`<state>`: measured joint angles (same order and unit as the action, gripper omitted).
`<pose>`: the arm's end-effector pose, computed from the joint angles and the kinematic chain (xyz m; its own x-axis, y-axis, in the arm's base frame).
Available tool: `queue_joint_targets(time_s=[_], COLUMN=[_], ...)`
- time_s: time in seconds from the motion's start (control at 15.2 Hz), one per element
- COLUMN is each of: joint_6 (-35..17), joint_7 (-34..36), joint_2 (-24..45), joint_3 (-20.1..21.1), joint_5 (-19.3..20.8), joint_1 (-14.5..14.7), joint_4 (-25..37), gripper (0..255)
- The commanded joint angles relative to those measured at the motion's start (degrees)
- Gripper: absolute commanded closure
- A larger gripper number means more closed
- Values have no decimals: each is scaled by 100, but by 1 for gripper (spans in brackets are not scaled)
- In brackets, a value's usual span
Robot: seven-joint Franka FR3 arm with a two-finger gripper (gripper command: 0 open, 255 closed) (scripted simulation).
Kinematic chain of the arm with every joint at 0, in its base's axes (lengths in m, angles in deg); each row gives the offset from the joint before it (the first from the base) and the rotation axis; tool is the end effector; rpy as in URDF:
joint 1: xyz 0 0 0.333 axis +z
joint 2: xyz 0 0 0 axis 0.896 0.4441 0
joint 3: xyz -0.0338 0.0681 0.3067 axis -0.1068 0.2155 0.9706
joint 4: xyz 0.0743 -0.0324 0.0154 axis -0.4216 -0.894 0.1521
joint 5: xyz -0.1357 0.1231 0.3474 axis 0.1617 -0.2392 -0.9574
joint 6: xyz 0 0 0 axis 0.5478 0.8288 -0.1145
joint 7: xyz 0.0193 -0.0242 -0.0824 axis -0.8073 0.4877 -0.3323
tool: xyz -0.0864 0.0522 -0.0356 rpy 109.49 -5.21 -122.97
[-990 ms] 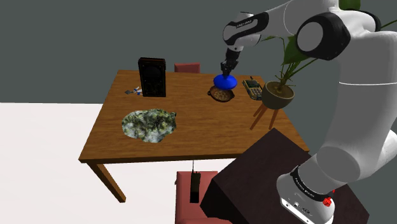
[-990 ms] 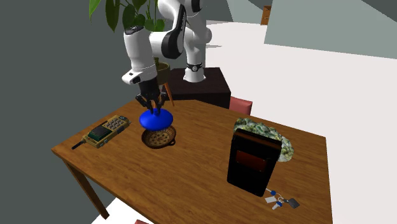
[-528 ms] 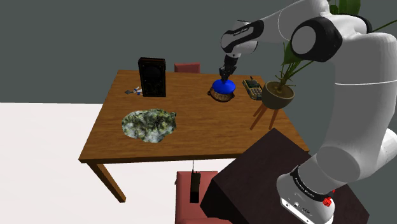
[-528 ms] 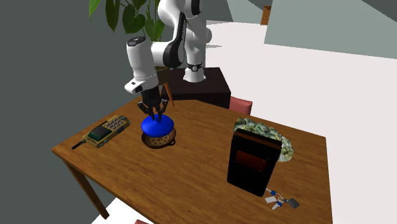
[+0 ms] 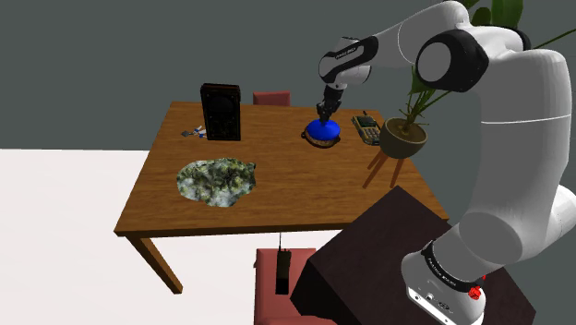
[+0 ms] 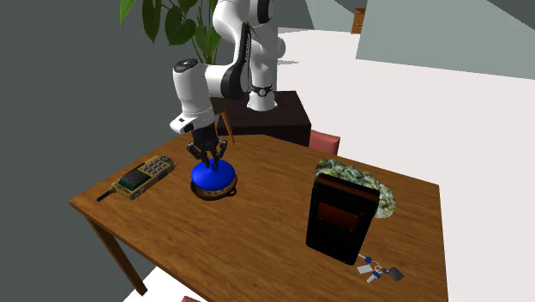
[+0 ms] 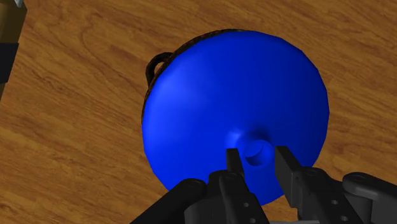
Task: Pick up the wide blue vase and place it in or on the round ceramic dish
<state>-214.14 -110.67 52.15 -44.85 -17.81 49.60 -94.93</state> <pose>0.6584 -0.2206 0.2412 0.9992 -0.0397 0.0035 -0.0393 -0.9968 -0.0695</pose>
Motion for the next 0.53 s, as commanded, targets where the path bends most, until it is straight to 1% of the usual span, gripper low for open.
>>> queue_joint_targets(time_s=[0.0, 0.2, 0.26, 0.46], joint_6=[-5, -5, -3, 1], joint_7=[-2, -3, -2, -3], joint_2=[13, 13, 17, 13], joint_3=[0, -2, -1, -2], joint_5=[-1, -2, -3, -2], joint_1=[-3, -2, -2, -2], joint_4=[-4, -4, 2, 2], gripper=[255, 255, 0, 0])
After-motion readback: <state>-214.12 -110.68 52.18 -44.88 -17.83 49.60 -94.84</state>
